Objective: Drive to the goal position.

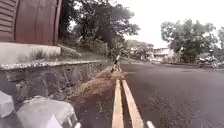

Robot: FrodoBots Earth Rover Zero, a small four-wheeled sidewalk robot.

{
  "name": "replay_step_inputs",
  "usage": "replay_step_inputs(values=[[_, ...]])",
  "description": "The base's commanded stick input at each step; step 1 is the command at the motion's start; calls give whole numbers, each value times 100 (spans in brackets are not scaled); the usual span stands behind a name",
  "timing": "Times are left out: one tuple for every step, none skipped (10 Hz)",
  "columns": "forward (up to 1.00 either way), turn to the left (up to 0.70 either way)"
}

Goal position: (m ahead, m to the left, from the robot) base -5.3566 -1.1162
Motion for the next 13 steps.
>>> replay_step_inputs(values=[[0, 0], [0, 0], [0, 0], [0, 0], [0, -12], [0, -38], [0, -64], [0, -70], [0, -70], [0, -70], [0, -70], [0, -70], [0, -70]])
